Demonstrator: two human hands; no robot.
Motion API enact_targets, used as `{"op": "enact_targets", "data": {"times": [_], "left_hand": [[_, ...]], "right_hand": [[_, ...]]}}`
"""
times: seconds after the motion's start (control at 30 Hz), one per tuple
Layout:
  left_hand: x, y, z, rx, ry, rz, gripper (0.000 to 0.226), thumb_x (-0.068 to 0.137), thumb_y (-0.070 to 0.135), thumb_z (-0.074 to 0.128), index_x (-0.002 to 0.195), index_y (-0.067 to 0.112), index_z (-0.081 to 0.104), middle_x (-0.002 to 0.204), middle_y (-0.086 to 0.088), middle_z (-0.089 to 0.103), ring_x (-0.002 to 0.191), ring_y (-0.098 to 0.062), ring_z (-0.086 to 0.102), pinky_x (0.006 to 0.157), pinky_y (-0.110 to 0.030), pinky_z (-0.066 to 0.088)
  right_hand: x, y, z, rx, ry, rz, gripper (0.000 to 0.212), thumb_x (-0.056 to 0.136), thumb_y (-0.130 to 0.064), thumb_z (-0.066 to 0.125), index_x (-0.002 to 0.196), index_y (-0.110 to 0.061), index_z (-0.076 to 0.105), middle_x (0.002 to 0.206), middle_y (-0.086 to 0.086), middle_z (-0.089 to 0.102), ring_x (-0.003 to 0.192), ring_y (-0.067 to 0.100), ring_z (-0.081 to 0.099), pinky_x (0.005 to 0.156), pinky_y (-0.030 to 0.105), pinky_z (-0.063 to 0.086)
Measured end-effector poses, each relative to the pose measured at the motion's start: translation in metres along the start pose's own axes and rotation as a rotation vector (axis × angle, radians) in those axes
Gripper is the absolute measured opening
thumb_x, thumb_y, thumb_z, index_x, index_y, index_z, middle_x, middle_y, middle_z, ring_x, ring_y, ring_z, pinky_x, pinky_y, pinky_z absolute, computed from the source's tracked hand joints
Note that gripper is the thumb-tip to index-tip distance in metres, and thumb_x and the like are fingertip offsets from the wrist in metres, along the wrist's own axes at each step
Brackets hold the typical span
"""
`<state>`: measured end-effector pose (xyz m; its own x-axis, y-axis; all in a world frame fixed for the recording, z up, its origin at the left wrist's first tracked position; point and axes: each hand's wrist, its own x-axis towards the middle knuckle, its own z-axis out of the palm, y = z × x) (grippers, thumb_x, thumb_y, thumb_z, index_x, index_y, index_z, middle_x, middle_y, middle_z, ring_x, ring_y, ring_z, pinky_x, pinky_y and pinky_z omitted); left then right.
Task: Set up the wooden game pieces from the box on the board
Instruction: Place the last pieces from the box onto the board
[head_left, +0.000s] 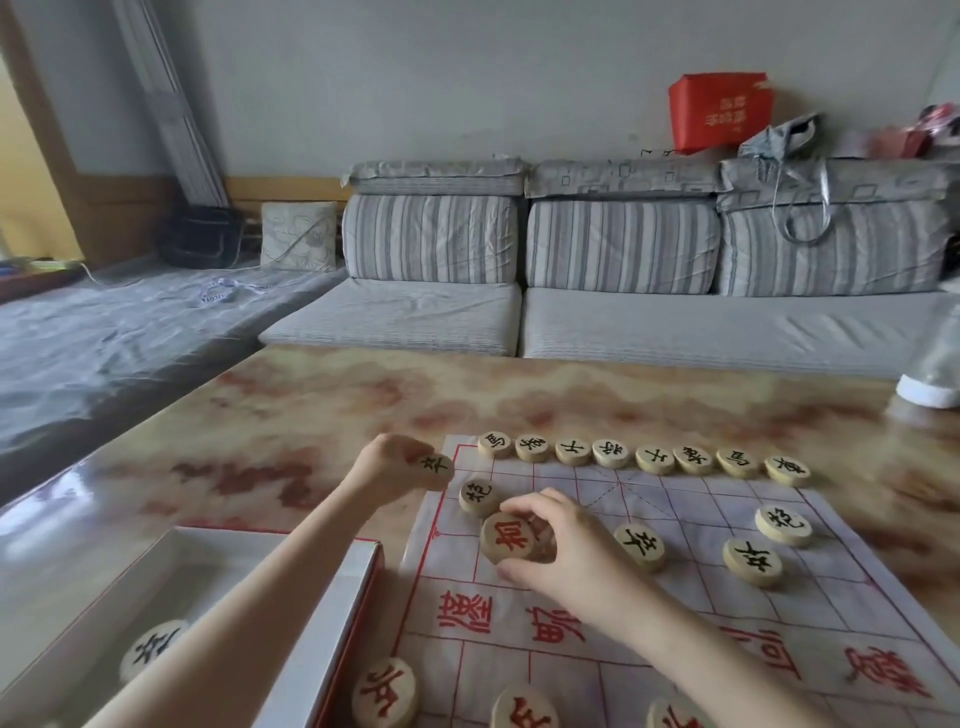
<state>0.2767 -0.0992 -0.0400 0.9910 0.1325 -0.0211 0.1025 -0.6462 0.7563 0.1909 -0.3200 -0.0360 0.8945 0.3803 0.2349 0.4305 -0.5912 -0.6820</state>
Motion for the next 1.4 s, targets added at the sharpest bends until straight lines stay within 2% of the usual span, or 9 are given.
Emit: {"op": "enact_targets", "data": {"times": [0.07,0.2,0.4,0.6,0.77,0.97,1.2,1.3,1.4], "left_hand": [[-0.02,-0.005,-0.003,0.013,-0.063,0.01,0.047,0.043,0.038,0.078,0.086,0.021,0.07,0.085,-0.001,0.068,0.082,-0.013,0.06,0.078,-0.029,0.047],[-0.045,-0.016,-0.001,0.051,-0.061,-0.013,0.045,0.06,0.021,0.082,0.101,0.014,0.068,0.092,0.0,0.066,0.087,-0.015,0.06,0.074,-0.023,0.042],[-0.06,-0.012,0.004,0.072,-0.023,-0.018,0.056,0.045,0.042,0.066,0.096,0.02,0.067,0.094,0.003,0.066,0.091,-0.016,0.062,0.073,-0.022,0.043],[-0.065,-0.01,0.009,0.12,0.03,0.027,0.077,0.037,0.063,0.059,0.1,0.019,0.067,0.095,0.001,0.069,0.094,-0.017,0.063,0.089,-0.032,0.049],[-0.073,-0.006,0.003,0.138,0.065,0.035,0.064,0.055,0.044,0.082,0.112,0.019,0.063,0.107,-0.001,0.066,0.102,-0.019,0.059,0.088,-0.03,0.045],[-0.1,0.017,-0.01,0.008,0.159,0.141,0.036,0.07,0.016,0.077,0.104,0.01,0.066,0.102,-0.003,0.068,0.088,-0.013,0.06,0.078,-0.02,0.039],[-0.175,0.034,-0.008,-0.08,0.046,0.202,0.027,0.075,0.015,0.073,0.102,0.013,0.07,0.096,0.0,0.07,0.088,-0.011,0.064,0.079,-0.015,0.045],[-0.206,0.032,-0.005,-0.083,0.009,0.222,0.026,0.077,0.011,0.07,0.103,0.01,0.069,0.092,0.001,0.067,0.084,-0.008,0.062,0.066,0.002,0.04],[-0.232,0.027,-0.004,-0.111,-0.001,0.238,0.023,0.078,0.01,0.069,0.101,0.011,0.069,0.09,0.004,0.066,0.08,-0.003,0.061,0.066,0.005,0.039]], "right_hand": [[-0.002,-0.003,0.0,-0.008,0.0,0.015,0.046,0.077,-0.033,0.071,0.119,-0.03,0.053,0.11,-0.015,0.051,0.102,0.0,0.049,0.078,0.007,0.035],[-0.007,-0.012,-0.002,-0.013,0.003,0.026,0.043,0.078,-0.032,0.071,0.117,-0.031,0.053,0.109,-0.015,0.05,0.101,0.0,0.049,0.077,0.008,0.036],[-0.016,-0.017,-0.006,-0.036,0.011,0.018,0.044,0.077,-0.032,0.071,0.117,-0.029,0.054,0.109,-0.015,0.051,0.102,0.001,0.049,0.08,0.008,0.036],[-0.024,-0.011,-0.009,-0.041,0.017,0.033,0.045,0.076,-0.032,0.071,0.118,-0.029,0.054,0.107,-0.016,0.051,0.104,0.001,0.048,0.086,0.011,0.036],[-0.036,-0.013,-0.021,-0.042,0.003,0.071,0.044,0.077,-0.03,0.071,0.117,-0.03,0.053,0.111,-0.016,0.051,0.105,-0.001,0.048,0.088,0.011,0.037],[-0.068,-0.027,-0.042,-0.082,0.003,0.099,0.047,0.077,-0.028,0.073,0.12,-0.027,0.053,0.111,-0.014,0.051,0.094,-0.009,0.046,0.076,-0.001,0.034],[-0.13,-0.062,-0.044,-0.075,-0.103,0.139,0.053,0.077,-0.039,0.071,0.125,-0.028,0.052,0.116,-0.016,0.054,0.095,-0.008,0.05,0.076,0.003,0.037],[-0.153,-0.075,-0.03,-0.115,-0.162,0.11,0.057,0.075,-0.038,0.072,0.127,-0.025,0.052,0.117,-0.017,0.051,0.102,-0.002,0.048,0.083,0.007,0.038],[-0.172,-0.084,-0.023,-0.115,-0.2,0.1,0.057,0.078,-0.033,0.071,0.13,-0.026,0.05,0.124,-0.016,0.049,0.1,-0.003,0.045,0.081,0.007,0.033]]}}
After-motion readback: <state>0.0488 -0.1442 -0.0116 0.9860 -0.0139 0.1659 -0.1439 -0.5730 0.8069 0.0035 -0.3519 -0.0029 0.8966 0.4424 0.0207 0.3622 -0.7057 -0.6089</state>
